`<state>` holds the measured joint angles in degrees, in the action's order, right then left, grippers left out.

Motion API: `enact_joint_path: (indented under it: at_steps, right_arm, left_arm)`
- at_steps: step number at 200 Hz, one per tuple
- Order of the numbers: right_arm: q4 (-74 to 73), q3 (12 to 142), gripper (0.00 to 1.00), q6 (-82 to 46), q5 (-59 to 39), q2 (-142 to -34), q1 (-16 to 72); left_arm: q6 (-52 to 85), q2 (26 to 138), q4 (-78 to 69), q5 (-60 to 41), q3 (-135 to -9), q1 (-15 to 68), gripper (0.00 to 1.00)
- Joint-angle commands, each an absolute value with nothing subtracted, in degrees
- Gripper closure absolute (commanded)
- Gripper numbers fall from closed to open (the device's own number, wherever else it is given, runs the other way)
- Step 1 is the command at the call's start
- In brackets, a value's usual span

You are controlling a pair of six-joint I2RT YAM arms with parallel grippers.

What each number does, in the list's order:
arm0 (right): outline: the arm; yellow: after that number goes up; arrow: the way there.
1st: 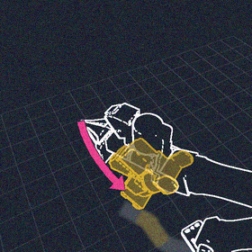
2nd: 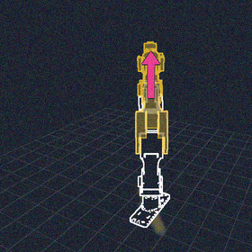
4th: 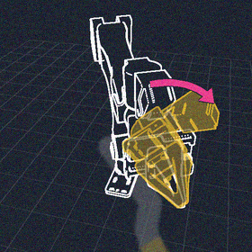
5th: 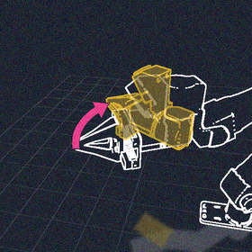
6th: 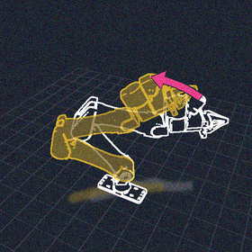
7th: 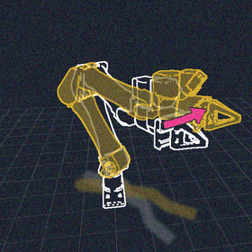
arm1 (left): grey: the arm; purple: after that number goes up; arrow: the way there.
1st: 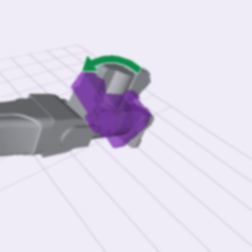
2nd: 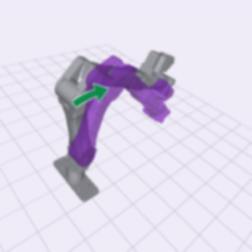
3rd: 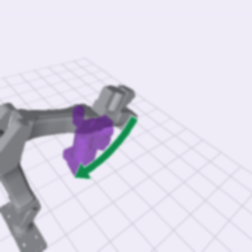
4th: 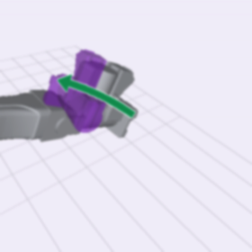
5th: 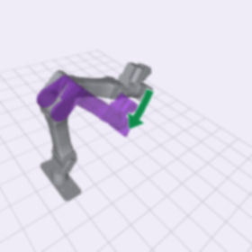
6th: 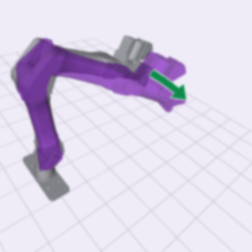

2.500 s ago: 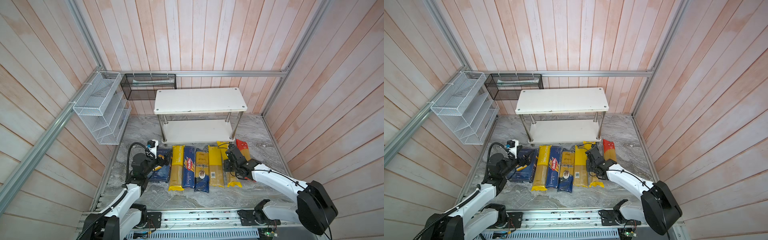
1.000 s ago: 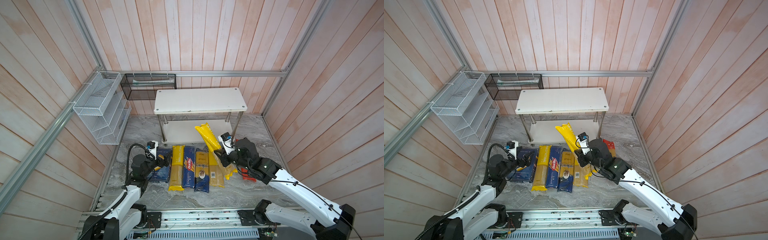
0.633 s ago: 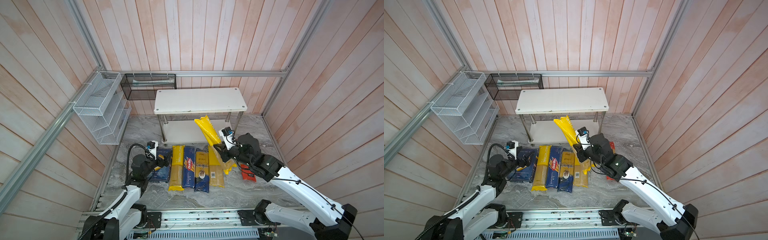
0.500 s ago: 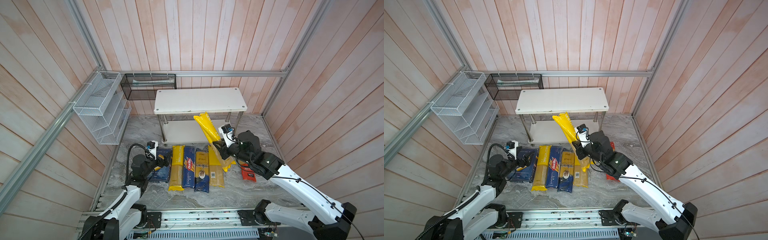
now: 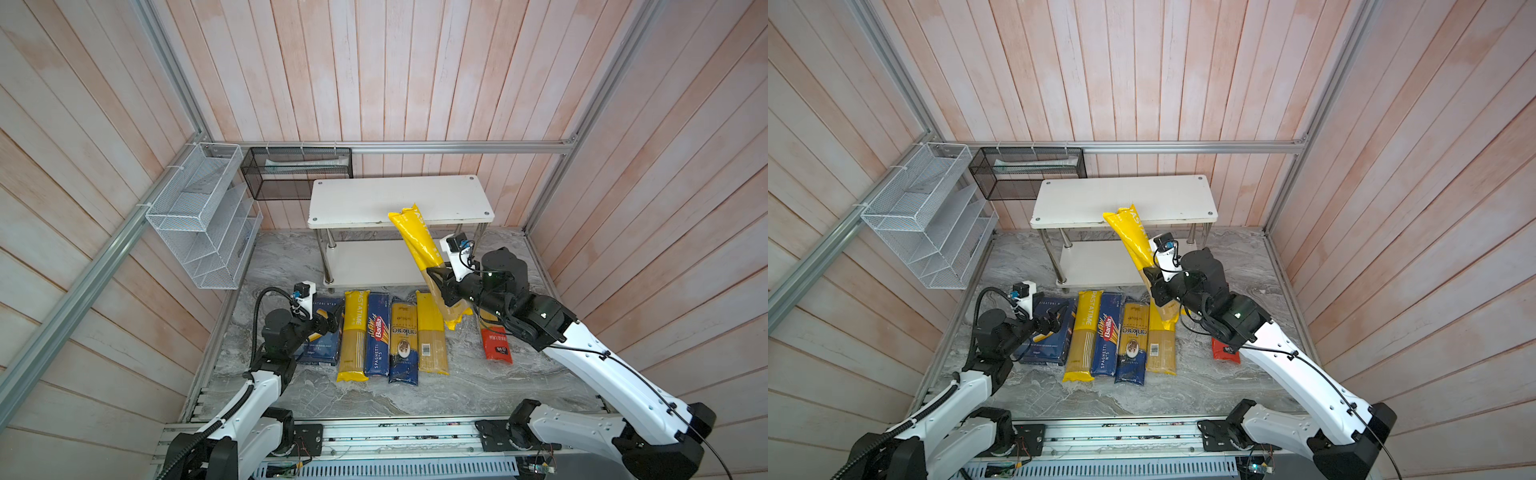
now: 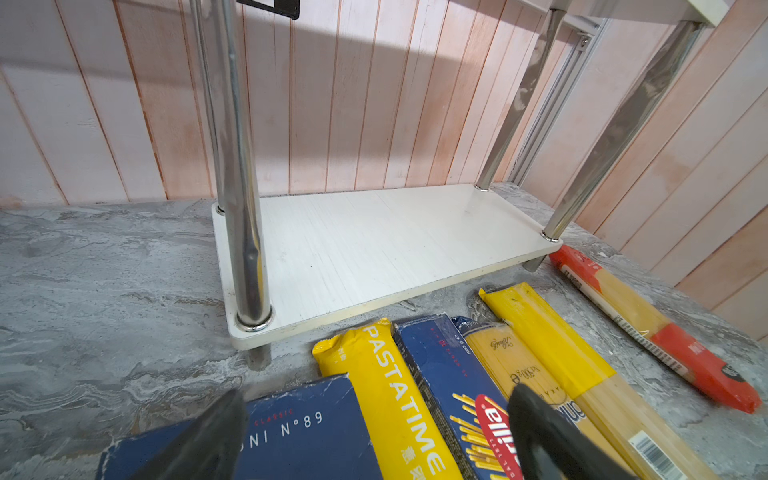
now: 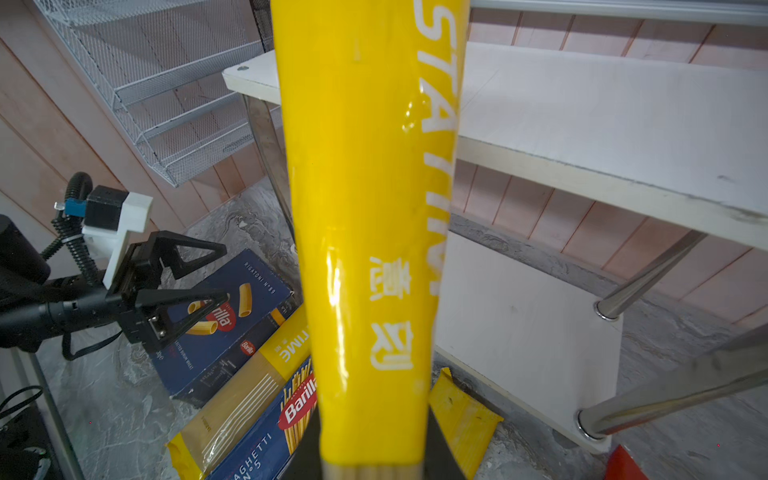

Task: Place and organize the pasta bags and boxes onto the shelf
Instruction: 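Carry the yellow bag over the top shelf with the right gripper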

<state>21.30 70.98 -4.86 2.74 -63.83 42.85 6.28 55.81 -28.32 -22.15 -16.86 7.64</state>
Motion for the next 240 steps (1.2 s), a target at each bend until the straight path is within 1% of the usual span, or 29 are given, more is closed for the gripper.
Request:
enact_joint_path:
  at_steps: [1, 24, 50, 76, 103, 128, 175, 205, 240]
  right_arm:
    - [15.7, 77.2, 1.0, -4.7, 6.2, -64.6, 42.3]
    - [19.0, 81.3, 1.0, -5.1, 8.8, -66.8, 41.7]
    - [19.8, 82.8, 1.0, -6.8, 8.8, -67.5, 38.9]
    - [21.5, 86.2, 1.0, -8.9, 4.9, -68.7, 33.8]
    - [26.2, 92.3, 1.0, -8.2, 2.9, -72.6, 30.0]
    - [29.4, 99.1, 1.0, -6.5, 2.6, -76.1, 28.0]
    - [27.9, 104.2, 1.0, -5.8, -0.1, -79.6, 24.1]
    - [29.7, 108.3, 1.0, -5.4, -1.9, -83.7, 22.7]
    - [33.3, 118.1, 1.0, -4.4, -3.4, -89.8, 20.3]
  left_arm:
    - [6.6, 55.8, -29.4, -22.4, -16.7, 7.8, 0.01]
    - [6.6, 55.6, -29.4, -22.3, -16.6, 7.7, 0.0]
    - [6.7, 55.0, -29.5, -22.0, -16.3, 7.7, 0.0]
    - [6.7, 54.5, -29.8, -21.8, -15.9, 7.8, 0.0]
    - [6.7, 55.0, -29.6, -21.9, -16.2, 7.7, 0.0]
    - [6.7, 54.8, -29.6, -21.9, -16.1, 7.7, 0.0]
    - [6.7, 55.0, -29.5, -21.9, -16.2, 7.8, 0.0]
    - [6.7, 55.1, -29.5, -22.1, -16.4, 7.7, 0.0]
    - [6.7, 55.8, -29.3, -22.1, -16.8, 7.7, 0.0]
